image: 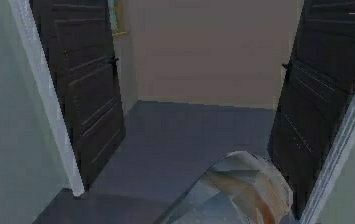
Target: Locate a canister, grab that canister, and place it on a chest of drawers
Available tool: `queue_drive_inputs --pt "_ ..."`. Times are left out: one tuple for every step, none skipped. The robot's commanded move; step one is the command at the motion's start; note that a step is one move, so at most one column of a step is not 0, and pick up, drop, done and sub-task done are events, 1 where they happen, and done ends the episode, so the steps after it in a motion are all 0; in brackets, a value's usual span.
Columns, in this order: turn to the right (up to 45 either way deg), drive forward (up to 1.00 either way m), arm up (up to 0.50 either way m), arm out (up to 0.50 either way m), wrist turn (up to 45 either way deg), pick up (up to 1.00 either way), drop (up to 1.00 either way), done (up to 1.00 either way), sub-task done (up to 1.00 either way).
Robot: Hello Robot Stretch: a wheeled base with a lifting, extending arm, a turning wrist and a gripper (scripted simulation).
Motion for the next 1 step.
queue_drive_inputs --pt "9.0 0.0 0.0 0.0 0.0 0.0 0.0 0.0 0.0"
